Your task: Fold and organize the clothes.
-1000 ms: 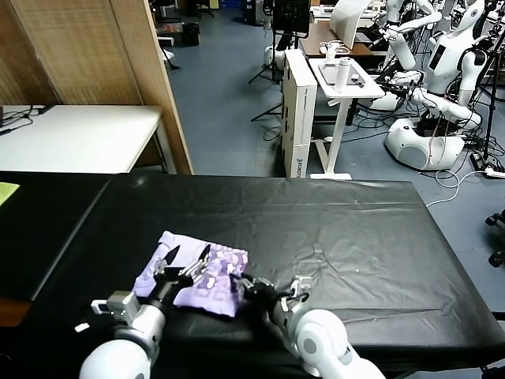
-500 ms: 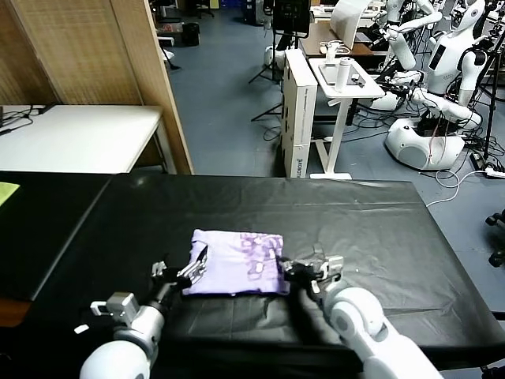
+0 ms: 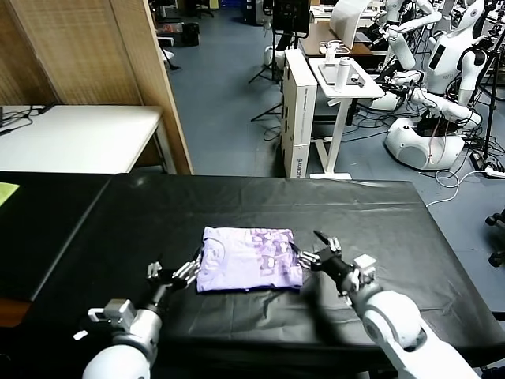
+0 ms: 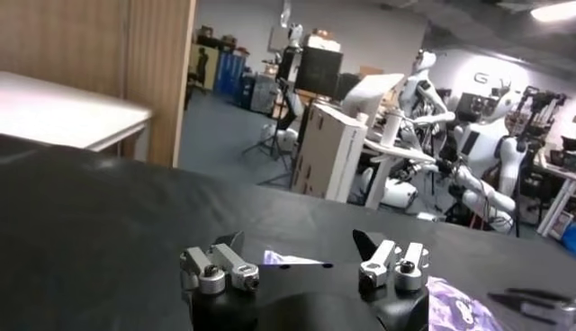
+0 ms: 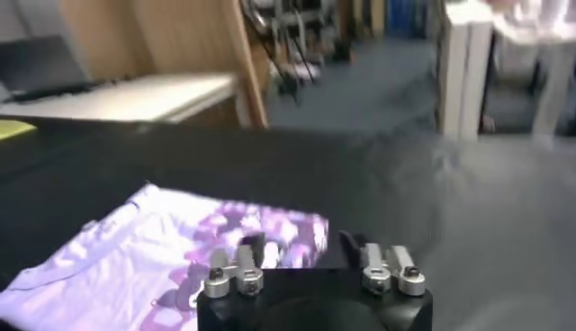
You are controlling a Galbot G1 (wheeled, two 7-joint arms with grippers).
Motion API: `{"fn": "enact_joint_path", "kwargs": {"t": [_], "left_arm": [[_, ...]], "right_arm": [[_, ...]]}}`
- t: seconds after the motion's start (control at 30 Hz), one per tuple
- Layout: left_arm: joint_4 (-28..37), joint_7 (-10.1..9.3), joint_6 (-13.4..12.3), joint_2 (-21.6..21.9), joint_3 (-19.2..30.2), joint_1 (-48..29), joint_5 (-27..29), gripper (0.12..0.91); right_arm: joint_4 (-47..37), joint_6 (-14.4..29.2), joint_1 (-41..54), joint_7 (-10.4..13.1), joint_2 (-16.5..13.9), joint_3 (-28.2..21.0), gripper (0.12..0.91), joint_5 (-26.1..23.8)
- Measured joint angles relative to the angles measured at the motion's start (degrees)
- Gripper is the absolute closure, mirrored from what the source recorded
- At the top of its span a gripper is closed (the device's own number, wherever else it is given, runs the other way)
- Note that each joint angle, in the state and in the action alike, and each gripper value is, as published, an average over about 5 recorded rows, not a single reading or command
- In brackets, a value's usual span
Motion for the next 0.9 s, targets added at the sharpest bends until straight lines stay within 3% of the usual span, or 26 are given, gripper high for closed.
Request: {"fn": "enact_joint_path", "kwargs": {"t": [0.1, 0.2, 0.5, 0.9], "left_arm": [[0.9, -0.23, -3.5, 0.9, 0.0, 0.4, 0.3, 0.123], [1.2, -0.69, -5.0, 1.9, 0.0, 1.0, 0.0, 0.123], [-0.2, -2.41, -5.6, 5.5, -1.7, 4.9, -1.6, 0.123], [-3.3, -4.64, -6.6, 9.3, -3.5, 14.5, -2.3, 0.123]], "right_arm": [[1.5, 4.4, -3.6, -0.7, -0.1, 2.3, 0.120, -4.1], [3.2, 7.2, -7.6, -0.4, 0.3, 5.0, 0.118, -6.5], [10.4, 7.2, -21.9, 5.9, 3.8, 14.0, 0.118, -7.7], [17.1, 10.2, -36.3, 8.9, 9.5, 18.9, 0.118, -9.8]]}}
